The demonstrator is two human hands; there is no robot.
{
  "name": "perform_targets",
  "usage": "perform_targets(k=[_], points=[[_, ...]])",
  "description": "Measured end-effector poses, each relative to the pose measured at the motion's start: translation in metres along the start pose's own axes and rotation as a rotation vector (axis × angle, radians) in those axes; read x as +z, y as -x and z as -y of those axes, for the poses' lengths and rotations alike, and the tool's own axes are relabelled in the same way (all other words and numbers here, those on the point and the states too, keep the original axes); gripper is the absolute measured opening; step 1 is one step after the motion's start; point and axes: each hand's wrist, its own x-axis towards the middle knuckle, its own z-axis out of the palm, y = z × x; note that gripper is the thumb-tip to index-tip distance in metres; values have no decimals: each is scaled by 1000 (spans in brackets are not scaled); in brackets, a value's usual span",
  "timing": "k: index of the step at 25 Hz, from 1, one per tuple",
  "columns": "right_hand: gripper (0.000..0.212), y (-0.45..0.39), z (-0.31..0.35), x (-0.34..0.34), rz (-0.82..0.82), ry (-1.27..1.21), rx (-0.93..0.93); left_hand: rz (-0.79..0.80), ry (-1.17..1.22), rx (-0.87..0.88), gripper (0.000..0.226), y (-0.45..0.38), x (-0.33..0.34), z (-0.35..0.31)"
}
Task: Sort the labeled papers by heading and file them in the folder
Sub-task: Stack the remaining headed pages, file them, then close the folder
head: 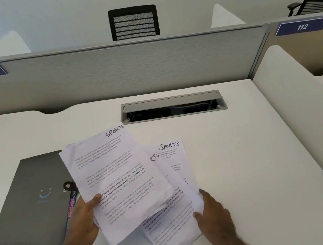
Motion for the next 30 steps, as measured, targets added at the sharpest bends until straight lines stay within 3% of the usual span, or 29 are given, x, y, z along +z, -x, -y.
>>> perform_targets(k=[4, 10, 13, 17, 20, 25, 30], points=[[14, -23, -22, -23, 29, -391, 102, 16, -5, -29, 43, 0, -4, 2], [16, -41, -48, -75, -217, -922, 194, 28, 5, -65, 39, 4, -6, 5], [19, -45, -44, -86, -247, -1093, 196, 33, 9, -74, 43, 5, -3, 10], [19, -34, -15, -69, -165, -1078, 118, 112, -33, -79, 37, 13, 19, 17], [15, -23, 9, -43, -151, -928, 65, 158, -52, -76, 33, 19, 40, 23], [24, -12, 32, -6, -228, -682, 83, 237, -65, -55, 34, 26, 63, 25], [33, -14, 32, -11, -128, -852, 143, 189, -29, -72, 27, 23, 64, 29]])
